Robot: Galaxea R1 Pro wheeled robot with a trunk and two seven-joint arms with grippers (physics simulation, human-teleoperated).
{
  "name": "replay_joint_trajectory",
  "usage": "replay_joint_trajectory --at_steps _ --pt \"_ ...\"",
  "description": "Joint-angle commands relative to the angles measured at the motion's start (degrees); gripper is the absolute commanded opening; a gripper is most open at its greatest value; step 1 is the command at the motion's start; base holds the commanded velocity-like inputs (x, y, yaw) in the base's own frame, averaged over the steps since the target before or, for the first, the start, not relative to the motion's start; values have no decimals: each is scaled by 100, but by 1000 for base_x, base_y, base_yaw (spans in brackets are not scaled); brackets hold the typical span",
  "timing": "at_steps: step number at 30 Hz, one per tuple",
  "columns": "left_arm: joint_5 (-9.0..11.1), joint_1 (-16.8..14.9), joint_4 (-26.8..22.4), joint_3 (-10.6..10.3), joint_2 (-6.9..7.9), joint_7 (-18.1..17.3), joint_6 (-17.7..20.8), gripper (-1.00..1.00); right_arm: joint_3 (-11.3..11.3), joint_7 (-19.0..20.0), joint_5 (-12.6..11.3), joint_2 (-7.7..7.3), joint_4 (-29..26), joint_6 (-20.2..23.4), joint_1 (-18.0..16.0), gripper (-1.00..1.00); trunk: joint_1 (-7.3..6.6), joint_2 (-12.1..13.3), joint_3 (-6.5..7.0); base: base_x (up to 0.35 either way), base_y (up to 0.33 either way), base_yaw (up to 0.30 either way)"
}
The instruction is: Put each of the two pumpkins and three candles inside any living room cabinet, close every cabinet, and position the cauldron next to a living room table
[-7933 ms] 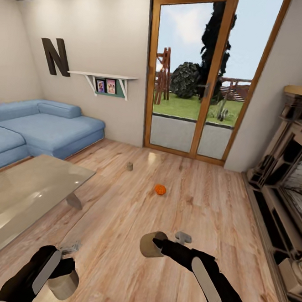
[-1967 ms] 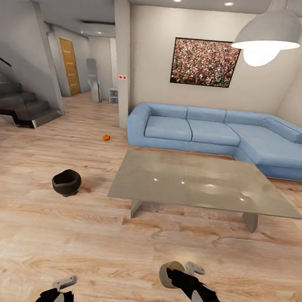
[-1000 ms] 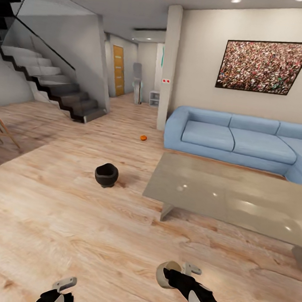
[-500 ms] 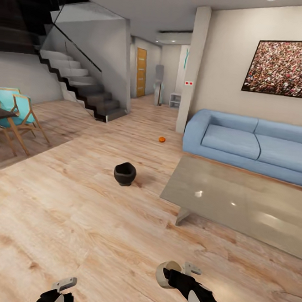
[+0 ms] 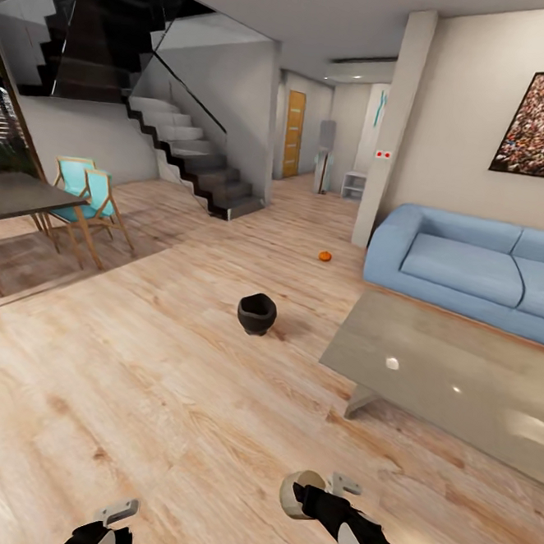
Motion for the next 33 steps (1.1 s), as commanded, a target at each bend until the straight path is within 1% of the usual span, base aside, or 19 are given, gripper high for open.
replay_joint_trajectory --at_steps 1,2,7,12,28,33 --pt "35 0 -14 -11 1 31 27 -100 12 -17 -22 14 -10 21 -2 -100 0 -3 -5 0 0 290" --pt "36 0 -15 -14 0 31 26 -100 12 -15 -20 31 -10 21 -4 -100 0 -3 -5 0 0 290" --pt "35 0 -15 -19 -12 31 25 -100 12 -21 179 79 -4 18 -4 -100 0 -3 -5 0 0 290" --pt "37 0 -15 -19 -36 31 25 -100 12 -21 205 86 -2 18 -6 -100 0 -3 -5 0 0 290" --pt "37 0 -15 -19 -39 31 25 -100 9 -22 210 87 -2 18 -7 -100 0 -3 -5 0 0 290" --pt "37 0 -15 -19 -39 31 25 -100 17 -8 223 93 252 -242 -7 -100 0 -3 -5 69 0 290"
